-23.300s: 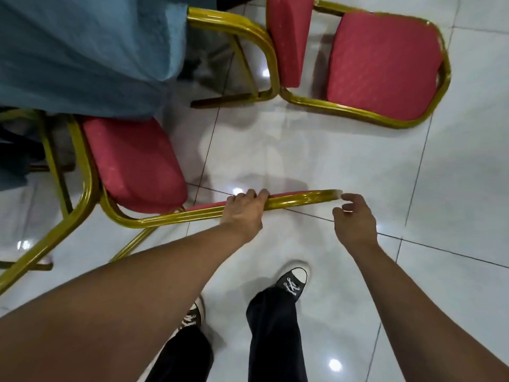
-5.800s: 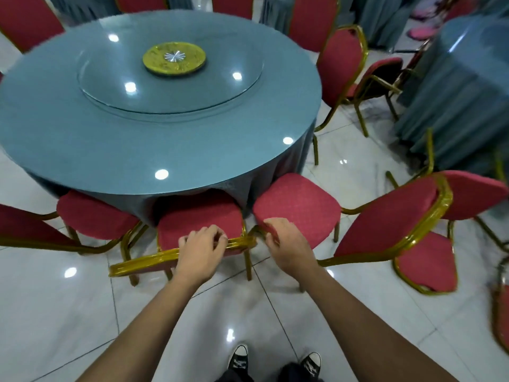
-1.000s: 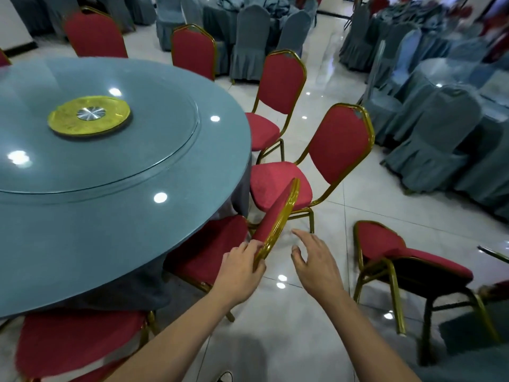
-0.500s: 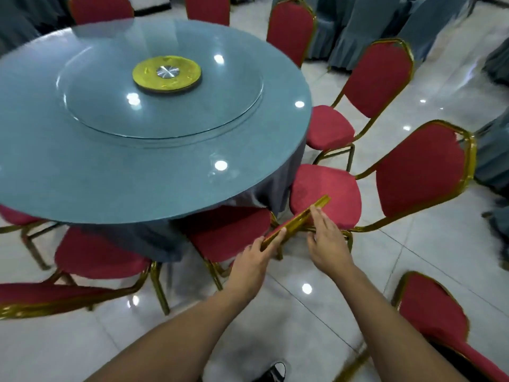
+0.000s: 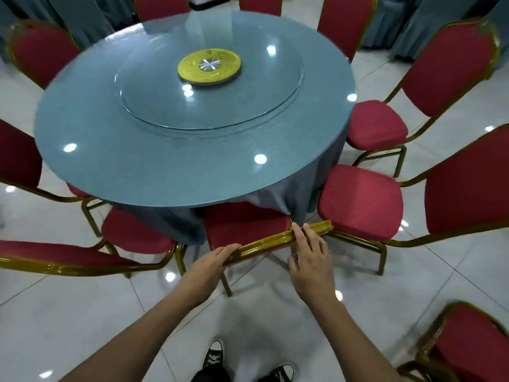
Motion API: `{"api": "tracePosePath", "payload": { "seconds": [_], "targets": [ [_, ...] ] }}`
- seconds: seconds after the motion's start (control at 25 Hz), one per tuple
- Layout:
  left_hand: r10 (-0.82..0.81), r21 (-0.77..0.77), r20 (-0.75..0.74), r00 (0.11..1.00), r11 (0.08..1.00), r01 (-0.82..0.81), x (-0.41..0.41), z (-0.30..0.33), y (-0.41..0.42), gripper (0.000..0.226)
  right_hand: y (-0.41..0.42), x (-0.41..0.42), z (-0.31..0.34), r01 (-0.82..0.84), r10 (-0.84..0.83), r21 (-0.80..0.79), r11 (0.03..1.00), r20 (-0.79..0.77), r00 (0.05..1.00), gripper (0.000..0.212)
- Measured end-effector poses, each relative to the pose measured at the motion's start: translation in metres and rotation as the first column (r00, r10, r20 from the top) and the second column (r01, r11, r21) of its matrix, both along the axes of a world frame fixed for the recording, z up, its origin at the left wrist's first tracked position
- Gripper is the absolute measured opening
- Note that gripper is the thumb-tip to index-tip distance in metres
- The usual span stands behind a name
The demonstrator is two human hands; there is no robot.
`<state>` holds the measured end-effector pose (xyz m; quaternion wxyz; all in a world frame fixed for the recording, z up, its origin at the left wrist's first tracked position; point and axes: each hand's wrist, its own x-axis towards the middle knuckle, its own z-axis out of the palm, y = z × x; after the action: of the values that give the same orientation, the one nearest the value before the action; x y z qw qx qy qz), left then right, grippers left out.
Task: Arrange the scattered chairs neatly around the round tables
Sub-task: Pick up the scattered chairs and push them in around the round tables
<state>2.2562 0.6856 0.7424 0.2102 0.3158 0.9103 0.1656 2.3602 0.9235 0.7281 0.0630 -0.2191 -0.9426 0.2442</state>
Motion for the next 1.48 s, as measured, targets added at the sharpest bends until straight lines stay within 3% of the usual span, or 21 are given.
{"api": "tracePosePath", "payload": {
  "seconds": [0.28,0.52,0.84,1.2,1.48],
  "targets": [
    [0.096,-0.003,-0.154,0.983,0.995,-0.097,0.021,0.016,0.071,0.042,0.035,0.008,0.006,-0.133,0.134,-0.13,0.983,0.0,0.991,0.069],
    [-0.013,0.109,-0.287,0.958,0.993,0.046,0.046,0.033,0.182,0.04,0.119,0.056,0.012,0.036,-0.046,-0.15,0.988,-0.064,0.997,0.061],
    [-0.196,0.248,-0.158,0.968,0.941,0.231,0.066,0.041,0.349,0.037,0.278,0.093,0.04,0.295,-0.309,-0.112,0.949,-0.14,0.941,0.053],
    [-0.262,0.409,-0.059,0.963,0.874,0.263,0.051,0.053,0.577,0.031,0.482,0.091,0.069,0.448,-0.446,-0.032,0.893,-0.183,0.876,0.044],
    [-0.269,0.419,-0.039,0.962,0.87,0.26,0.039,0.057,0.704,0.028,0.619,0.077,0.077,0.476,-0.474,-0.032,0.879,-0.173,0.864,0.04]
  ]
}}
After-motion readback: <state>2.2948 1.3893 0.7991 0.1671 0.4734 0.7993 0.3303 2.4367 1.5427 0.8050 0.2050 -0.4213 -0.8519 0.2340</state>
